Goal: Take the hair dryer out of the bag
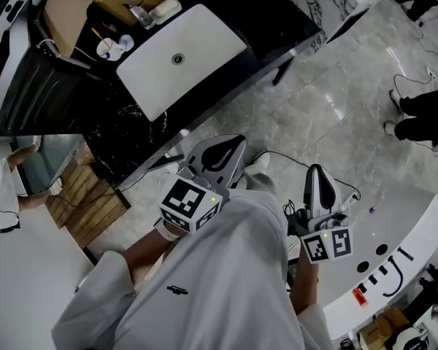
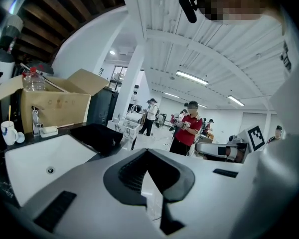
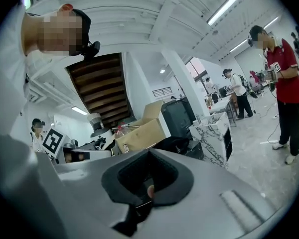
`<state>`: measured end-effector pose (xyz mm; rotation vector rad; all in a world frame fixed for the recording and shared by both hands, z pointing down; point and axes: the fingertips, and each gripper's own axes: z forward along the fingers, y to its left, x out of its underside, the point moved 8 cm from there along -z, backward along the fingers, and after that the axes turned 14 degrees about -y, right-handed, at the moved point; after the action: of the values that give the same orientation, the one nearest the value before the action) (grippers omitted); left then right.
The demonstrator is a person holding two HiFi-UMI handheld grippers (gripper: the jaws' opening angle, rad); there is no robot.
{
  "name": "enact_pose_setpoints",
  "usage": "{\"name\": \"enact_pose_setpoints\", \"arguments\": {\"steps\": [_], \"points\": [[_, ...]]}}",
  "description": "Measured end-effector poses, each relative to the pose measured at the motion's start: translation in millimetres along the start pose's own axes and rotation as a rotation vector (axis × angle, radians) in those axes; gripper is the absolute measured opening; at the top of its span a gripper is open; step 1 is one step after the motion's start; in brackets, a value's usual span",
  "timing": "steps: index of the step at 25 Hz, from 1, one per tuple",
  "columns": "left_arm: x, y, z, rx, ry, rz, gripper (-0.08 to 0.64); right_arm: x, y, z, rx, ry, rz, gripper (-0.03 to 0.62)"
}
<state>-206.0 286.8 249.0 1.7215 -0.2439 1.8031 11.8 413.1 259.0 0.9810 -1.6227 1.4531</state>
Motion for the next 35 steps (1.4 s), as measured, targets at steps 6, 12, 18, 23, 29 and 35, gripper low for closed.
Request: {"name": "enact_pose_setpoints", "arguments": {"steps": [6,12,18,23,29,35], "points": [[-10,-19,57,-0.058,-0.025,0.025,0.008,-25,-54,30,-0.076,-0.010,-0.004,0.011],[-12,-25,94,-0.164,-0.050,0.040,0.008,-33,-104,58,-0.148,0.018,0.001,0.011],[-11,-33,116,-0.203,-0.028,0.024,0.008,-40,-128,72,-0.171,0.039,0.009,0.011],[-14,-27,130,-0.205,-0.022,0.033,0.008,-33,-140,85,-0.150,0.068,0.037,0.011],[-17,1,150,-0.214,-0.033,0.007,0.008,-25,-141,114,-0.150,0.098,0.042,0.011],[-34,45,188,-0.205,-0.034,0.005,0.008,-26,-144,169,-0.181,0.138,0.024,0.011]]}}
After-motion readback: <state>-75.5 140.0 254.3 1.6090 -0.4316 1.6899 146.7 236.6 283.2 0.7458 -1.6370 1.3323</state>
